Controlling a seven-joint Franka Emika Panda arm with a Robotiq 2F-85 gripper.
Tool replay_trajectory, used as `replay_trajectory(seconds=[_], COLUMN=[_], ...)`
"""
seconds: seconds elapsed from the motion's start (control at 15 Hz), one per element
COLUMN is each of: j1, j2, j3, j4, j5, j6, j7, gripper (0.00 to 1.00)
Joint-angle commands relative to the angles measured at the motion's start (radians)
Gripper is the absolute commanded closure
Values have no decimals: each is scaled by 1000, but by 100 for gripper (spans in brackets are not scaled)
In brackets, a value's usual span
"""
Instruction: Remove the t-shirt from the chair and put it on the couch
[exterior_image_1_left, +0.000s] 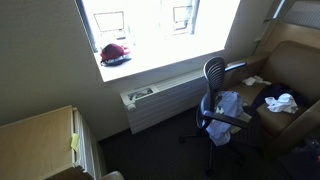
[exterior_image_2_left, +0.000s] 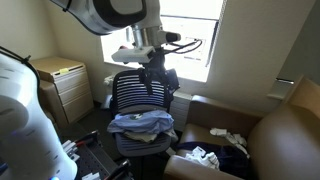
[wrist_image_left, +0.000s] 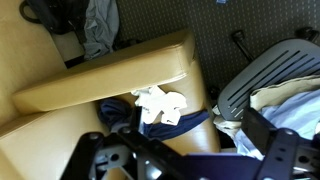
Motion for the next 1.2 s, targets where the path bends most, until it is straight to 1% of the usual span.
replay_trajectory(seconds=[0.0,0.07,0.13,0.2,0.4,0.47,0.53,0.73,0.8,0.93,1.0,1.13], j1=[-3,1,20,37,53,70,103,219,257,332,367,447], j2=[0,2,11,25,52,73,105,170,197,266,304,373], j3=[4,2,-10,-19,-30,-27,-14,56,85,149,171,165], j4=[2,0,-9,-16,-18,-17,-16,-19,-19,-18,-18,-19], j5=[4,22,69,92,105,117,136,180,190,207,233,377], j6=[-3,-4,-6,-5,-3,-5,-4,24,41,113,143,117], j7=[-3,-7,-29,-36,-39,-44,-51,-76,-75,-61,-53,-114], gripper=[0,0,0,0,0,0,0,0,0,0,0,0])
